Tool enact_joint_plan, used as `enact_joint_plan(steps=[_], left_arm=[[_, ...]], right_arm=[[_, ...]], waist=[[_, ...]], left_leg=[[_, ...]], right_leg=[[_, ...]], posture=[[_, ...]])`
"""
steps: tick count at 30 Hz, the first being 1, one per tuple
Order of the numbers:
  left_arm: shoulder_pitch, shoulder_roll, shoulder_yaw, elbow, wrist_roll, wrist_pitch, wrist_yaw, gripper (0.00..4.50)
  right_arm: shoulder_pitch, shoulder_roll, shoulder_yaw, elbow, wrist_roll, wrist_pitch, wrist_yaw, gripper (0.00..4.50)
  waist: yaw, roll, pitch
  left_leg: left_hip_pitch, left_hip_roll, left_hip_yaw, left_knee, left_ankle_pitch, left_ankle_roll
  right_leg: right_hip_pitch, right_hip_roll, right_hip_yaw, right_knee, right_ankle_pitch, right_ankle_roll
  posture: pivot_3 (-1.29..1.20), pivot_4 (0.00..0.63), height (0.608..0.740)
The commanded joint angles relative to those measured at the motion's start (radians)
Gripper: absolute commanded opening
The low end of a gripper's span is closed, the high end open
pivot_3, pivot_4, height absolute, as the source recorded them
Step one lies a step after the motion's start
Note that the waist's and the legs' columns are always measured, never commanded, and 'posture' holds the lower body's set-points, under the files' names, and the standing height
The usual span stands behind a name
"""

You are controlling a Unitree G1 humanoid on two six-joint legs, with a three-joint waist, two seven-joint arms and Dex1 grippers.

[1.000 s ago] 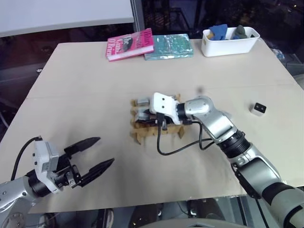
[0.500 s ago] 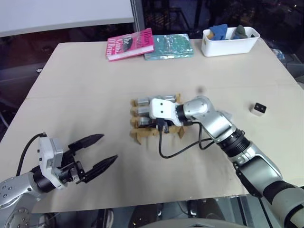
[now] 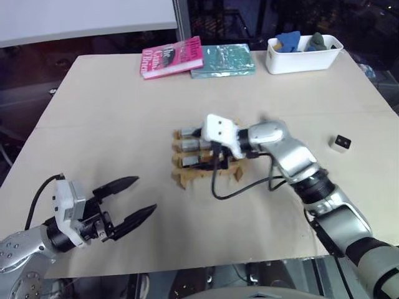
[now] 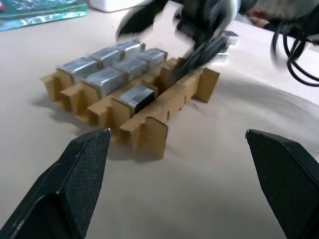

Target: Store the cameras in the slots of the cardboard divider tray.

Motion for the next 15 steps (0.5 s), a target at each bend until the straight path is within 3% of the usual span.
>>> enact_joint_plan(steps=[1, 4, 8, 15], left_arm=[[-0.039, 0.015, -0.032, -0.066, -0.028, 0.008, 0.007, 4.5], [-0.09, 0.028, -0.075, -0.091, -0.043, 0.028, 0.011, 4.5], [-0.171, 0.05, -0.13, -0.099, -0.082, 0.074, 0.01, 4.5], [-0.255, 0.06, -0.178, -0.076, -0.093, 0.107, 0.015, 4.5]], right_arm=[[0.088, -0.11, -0.223, -0.224, 0.138, 0.198, -0.048, 4.45], [0.197, -0.235, -0.389, -0.289, 0.139, 0.297, -0.144, 4.45], [0.367, -0.44, -0.495, -0.134, -0.018, 0.197, -0.269, 4.45], [0.4, -0.463, -0.542, 0.115, -0.055, 0.132, -0.414, 4.45]], waist=[[0.003, -0.001, 0.0], [0.014, -0.001, -0.001], [0.007, 0.0, -0.001], [-0.014, 0.002, 0.0]], left_leg=[[0.0, 0.0, 0.0, 0.0, 0.0, 0.0], [0.0, 0.0, -0.001, 0.0, -0.001, 0.001], [0.001, 0.0, 0.001, 0.0, -0.001, 0.001], [0.002, 0.002, 0.006, 0.0, 0.0, 0.0]], right_leg=[[0.0, 0.0, 0.0, 0.0, 0.0, 0.0], [0.001, -0.001, -0.001, 0.0, 0.0, 0.0], [0.001, -0.001, 0.001, 0.001, 0.0, 0.0], [0.0, 0.002, 0.005, 0.003, 0.0, 0.0]], posture=[[0.0, 0.15, 0.74], [0.0, 0.15, 0.74], [0.0, 0.15, 0.74], [0.0, 0.15, 0.74]])
